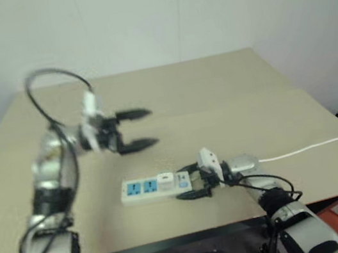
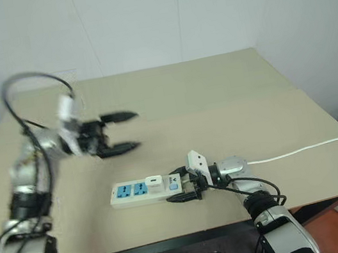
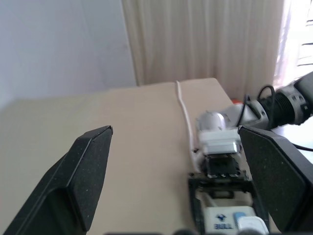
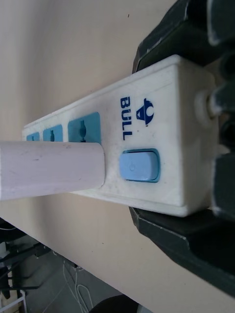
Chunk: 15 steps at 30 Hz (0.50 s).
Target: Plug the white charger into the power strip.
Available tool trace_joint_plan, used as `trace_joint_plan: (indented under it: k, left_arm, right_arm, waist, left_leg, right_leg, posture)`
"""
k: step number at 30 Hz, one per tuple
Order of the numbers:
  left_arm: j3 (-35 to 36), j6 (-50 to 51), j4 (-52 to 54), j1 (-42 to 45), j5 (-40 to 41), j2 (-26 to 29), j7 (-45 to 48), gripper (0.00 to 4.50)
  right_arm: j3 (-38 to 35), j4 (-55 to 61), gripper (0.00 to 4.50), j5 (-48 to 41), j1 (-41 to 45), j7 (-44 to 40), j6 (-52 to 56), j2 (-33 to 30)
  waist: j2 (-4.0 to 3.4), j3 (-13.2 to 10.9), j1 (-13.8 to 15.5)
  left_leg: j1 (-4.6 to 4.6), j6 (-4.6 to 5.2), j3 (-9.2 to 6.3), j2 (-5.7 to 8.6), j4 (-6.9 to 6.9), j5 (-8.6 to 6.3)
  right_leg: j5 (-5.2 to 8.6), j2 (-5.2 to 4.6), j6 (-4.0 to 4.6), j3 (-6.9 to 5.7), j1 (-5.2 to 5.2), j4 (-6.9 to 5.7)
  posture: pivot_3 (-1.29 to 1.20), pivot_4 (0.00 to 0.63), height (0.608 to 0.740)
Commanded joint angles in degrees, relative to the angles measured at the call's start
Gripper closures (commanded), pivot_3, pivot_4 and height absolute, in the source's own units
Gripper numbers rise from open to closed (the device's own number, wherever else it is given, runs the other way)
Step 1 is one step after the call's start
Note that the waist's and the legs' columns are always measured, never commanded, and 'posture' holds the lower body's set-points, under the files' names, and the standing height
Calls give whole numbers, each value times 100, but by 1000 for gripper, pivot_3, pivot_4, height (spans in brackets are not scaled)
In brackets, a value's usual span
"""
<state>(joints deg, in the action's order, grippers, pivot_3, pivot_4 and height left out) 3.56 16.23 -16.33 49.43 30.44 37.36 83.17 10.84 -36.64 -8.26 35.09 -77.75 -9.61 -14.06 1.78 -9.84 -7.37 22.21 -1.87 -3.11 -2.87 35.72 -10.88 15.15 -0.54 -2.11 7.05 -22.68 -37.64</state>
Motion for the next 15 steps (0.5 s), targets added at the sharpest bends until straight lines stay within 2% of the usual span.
trace_joint_plan:
  k: [1,6,15]
  left_arm:
    - [135,-27,-118,-30,-16,225,142,0]
    - [274,-163,-372,-318,-197,646,207,0]
    - [723,-67,163,-1538,-130,1232,-43,0]
  right_arm:
    - [2,330,50,-162,29,-90,161,-41]
    - [-223,1344,50,-308,-209,-103,485,-677]
    - [-1171,3160,50,-1125,-1103,-125,1396,-2456]
  waist:
    - [-2,-2,21]
    - [-5,-6,80]
    - [-12,-14,244]
  left_leg:
    - [1,0,1,0,0,0]
    - [36,-1,1,1,7,0]
    - [75,4,7,3,6,-3]
  right_leg:
    - [0,-1,0,0,0,2]
    - [0,-3,-1,-2,-35,-2]
    - [3,-16,-1,-11,-60,17]
  posture:
    - [0,150,740]
    - [0,150,740]
    - [0,150,740]
